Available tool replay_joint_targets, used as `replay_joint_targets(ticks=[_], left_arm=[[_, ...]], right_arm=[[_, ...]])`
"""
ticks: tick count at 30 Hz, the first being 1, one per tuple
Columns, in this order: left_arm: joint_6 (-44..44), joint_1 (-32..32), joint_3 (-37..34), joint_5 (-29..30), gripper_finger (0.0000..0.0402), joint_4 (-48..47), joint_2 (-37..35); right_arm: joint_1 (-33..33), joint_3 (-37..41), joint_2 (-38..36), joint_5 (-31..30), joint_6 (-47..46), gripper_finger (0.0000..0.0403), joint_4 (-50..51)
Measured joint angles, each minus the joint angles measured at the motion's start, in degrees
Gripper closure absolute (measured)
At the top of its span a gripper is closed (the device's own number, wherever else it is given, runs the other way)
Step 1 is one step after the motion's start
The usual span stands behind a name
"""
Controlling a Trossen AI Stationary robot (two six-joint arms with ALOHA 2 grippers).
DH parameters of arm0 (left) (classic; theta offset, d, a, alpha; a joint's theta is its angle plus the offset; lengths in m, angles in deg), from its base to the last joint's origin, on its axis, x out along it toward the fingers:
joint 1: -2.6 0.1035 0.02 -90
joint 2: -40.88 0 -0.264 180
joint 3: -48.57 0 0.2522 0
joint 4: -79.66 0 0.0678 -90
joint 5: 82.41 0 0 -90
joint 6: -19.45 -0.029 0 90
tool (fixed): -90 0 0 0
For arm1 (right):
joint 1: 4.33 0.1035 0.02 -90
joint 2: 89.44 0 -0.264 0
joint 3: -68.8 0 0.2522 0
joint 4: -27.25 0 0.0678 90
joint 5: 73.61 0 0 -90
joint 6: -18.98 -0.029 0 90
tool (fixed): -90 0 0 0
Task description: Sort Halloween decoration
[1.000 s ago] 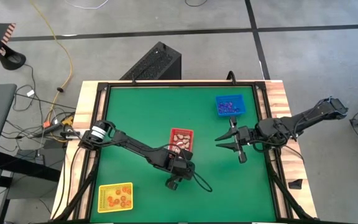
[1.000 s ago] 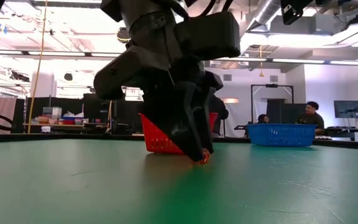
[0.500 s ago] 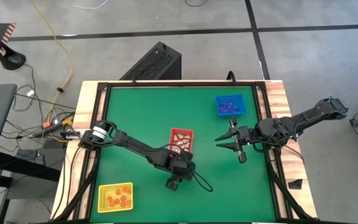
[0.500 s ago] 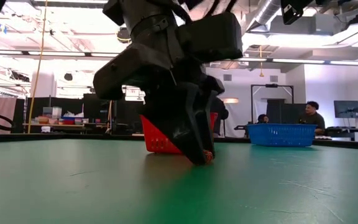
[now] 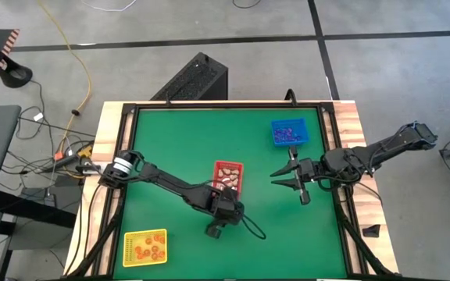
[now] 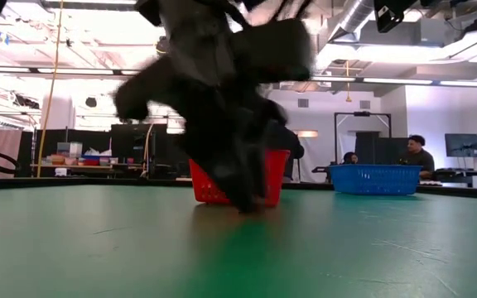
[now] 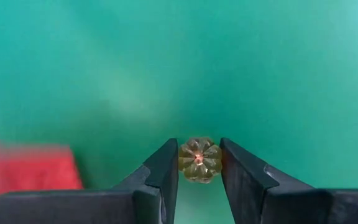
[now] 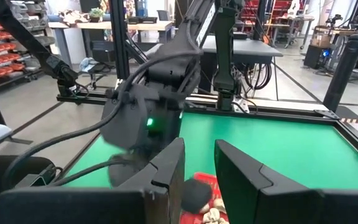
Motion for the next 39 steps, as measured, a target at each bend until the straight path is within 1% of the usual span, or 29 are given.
replay_joint_targets(ticks=[3, 5, 9, 13, 19, 24, 26, 29, 32, 35, 39], left_arm=[[3.2, -0.8, 0.4, -0.7, 0.0308, -4.5, -4.2], [7.2, -1.9, 0.5, -0.9, 0.0308, -8.3, -7.8], [18.3, -6.1, 0.4, -3.1, 0.0308, -19.2, -14.1], [32.7, -12.6, 0.4, -6.9, 0.0309, -29.0, -18.7], [51.2, -23.5, 0.3, -6.6, 0.0309, -35.1, -19.3], [62.5, -29.7, -1.9, -4.1, 0.0309, -38.0, -19.3], [66.0, -31.4, -3.3, -4.0, 0.0309, -36.9, -19.3], [70.1, -33.4, -5.8, -6.1, 0.0309, -36.2, -19.3], [72.3, -34.5, -7.8, -6.7, 0.0303, -36.5, -19.3], [72.8, -34.5, -9.0, -6.5, 0.0288, -37.0, -19.3], [70.1, -34.5, -8.9, -7.1, 0.026, -36.8, -19.3]], right_arm=[[0.0, 0.0, 0.0, 0.0, -0.3, 0.0284, 0.0], [0.0, 0.0, 0.0, 0.0, -0.4, 0.0284, 0.1], [0.2, 0.0, 0.2, 0.0, -0.6, 0.0284, 0.3], [0.2, 0.0, 0.8, 0.0, -2.4, 0.0284, 1.1], [0.2, 0.0, 2.5, 0.0, -2.4, 0.0284, -0.1], [0.1, 0.0, 4.3, 0.0, -2.5, 0.0284, -4.5], [0.0, 0.0, 4.8, 0.0, -2.5, 0.0284, -7.0], [0.0, 0.0, 4.9, 0.0, -4.2, 0.0284, -8.4], [0.0, 0.0, 4.7, 0.0, -5.1, 0.0284, -8.5], [0.2, 0.0, 4.6, 0.0, -5.8, 0.0284, -8.5], [0.2, 0.0, 5.3, 0.0, -8.4, 0.0284, -8.4]])
